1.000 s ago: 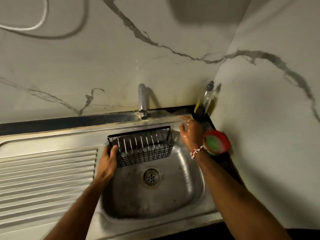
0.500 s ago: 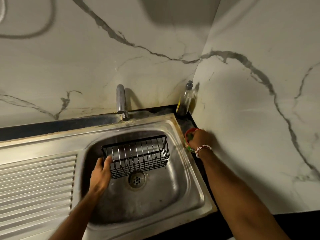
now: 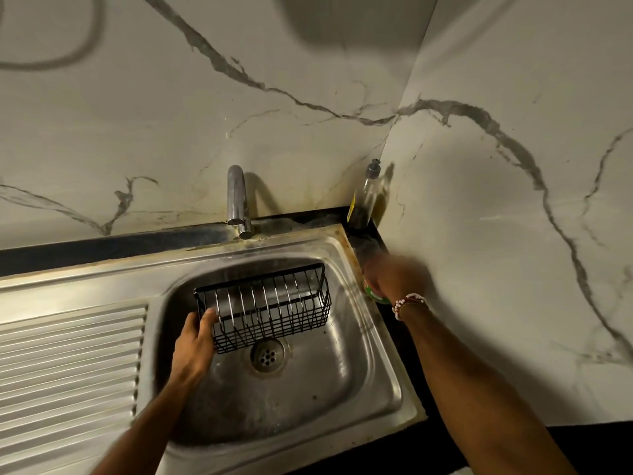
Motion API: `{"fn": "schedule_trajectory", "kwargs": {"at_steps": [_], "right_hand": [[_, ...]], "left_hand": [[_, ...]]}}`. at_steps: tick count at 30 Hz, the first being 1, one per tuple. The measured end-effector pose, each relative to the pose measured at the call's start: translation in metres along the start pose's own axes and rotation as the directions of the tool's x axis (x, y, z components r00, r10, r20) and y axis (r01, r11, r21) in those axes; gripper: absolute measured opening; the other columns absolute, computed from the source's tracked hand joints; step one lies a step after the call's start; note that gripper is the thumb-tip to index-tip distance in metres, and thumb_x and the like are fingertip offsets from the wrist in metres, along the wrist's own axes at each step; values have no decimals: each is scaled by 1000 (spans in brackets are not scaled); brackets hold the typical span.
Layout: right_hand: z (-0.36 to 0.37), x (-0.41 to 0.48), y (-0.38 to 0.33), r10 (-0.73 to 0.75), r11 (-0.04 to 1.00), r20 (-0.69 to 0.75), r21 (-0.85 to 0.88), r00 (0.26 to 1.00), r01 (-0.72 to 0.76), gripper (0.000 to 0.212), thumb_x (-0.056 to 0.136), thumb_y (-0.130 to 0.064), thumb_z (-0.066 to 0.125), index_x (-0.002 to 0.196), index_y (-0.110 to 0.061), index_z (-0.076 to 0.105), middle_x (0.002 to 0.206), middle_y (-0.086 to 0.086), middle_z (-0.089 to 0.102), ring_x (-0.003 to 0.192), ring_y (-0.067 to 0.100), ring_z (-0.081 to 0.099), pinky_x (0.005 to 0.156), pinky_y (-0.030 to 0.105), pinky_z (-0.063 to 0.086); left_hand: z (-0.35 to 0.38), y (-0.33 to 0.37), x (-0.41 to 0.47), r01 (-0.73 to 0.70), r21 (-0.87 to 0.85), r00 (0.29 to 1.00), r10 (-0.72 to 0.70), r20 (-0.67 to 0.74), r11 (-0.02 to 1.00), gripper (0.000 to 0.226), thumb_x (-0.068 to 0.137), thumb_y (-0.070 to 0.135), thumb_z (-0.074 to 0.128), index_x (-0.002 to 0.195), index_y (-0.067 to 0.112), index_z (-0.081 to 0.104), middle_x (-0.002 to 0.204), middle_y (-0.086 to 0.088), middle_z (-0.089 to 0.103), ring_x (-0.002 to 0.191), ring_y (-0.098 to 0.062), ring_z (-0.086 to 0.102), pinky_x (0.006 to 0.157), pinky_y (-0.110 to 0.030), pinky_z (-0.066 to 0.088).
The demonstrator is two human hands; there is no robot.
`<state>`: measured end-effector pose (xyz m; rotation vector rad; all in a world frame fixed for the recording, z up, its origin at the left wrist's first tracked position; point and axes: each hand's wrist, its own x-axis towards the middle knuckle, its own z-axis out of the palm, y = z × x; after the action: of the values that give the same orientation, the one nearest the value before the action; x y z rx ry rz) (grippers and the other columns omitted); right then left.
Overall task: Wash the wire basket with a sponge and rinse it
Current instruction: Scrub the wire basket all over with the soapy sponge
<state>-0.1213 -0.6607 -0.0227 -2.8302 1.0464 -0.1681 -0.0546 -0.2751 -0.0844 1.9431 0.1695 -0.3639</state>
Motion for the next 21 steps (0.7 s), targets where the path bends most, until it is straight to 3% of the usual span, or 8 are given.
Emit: {"fn": "schedule_trajectory", "kwargs": {"at_steps": [5,8,10,13,16,19,21], "right_hand": [[-4,-1,1,3,999,-101,-39,995,-7,19,81,-20,59,94,-10,68,93,12,66,86,31,62,68,32,45],[-20,-2,0,37,986,-210,169,977,-2,22,79,-15,58,97,-13,71,92,11,67,84,32,61,68,31,44],[-32,-9,-15,34,934,-241,353,970,55,21,84,-15,58,102,-14,69,100,9,66,90,30,62,70,30,45],[-46,-32,-61,-126,842,-343,460,931,284,19,86,-15,62,104,-11,67,103,10,66,91,27,63,75,35,53],[-43,-61,-114,-359,798,-361,361,861,483,19,87,-16,61,104,-11,68,108,10,66,92,25,62,75,32,53],[-31,-90,-156,-508,779,-297,243,809,578,18,84,-16,63,100,-13,70,102,5,64,86,23,60,67,25,48],[-23,-113,-180,-566,749,-270,226,779,623,15,85,-18,62,98,-14,69,97,2,60,86,20,57,67,26,51]], "left_hand": [[3,-3,3,29,2,999,-29,16,1000,113,67,98,36,145,16,40,145,-12,54,128,-34,55,105,-60,45],[3,20,-14,-4,-16,1000,4,23,1000,82,82,85,39,136,24,52,138,-10,59,124,-34,57,104,-59,46],[2,27,-22,-30,-4,999,30,11,1000,63,80,83,38,114,33,57,125,-5,65,115,-30,61,100,-59,49],[-3,26,-29,-40,30,999,40,-21,999,54,80,79,35,103,34,56,103,10,65,102,-19,62,98,-55,50],[-9,26,-40,-62,61,997,64,-43,996,54,85,73,36,102,26,57,92,14,64,87,-7,60,95,-50,51],[-13,31,-50,-71,91,993,80,-89,993,56,83,73,34,88,21,53,84,1,67,80,-16,63,84,-48,52],[-15,30,-52,-63,85,991,72,-109,994,58,78,76,33,84,21,50,79,-2,66,77,-22,64,81,-50,52]]}}
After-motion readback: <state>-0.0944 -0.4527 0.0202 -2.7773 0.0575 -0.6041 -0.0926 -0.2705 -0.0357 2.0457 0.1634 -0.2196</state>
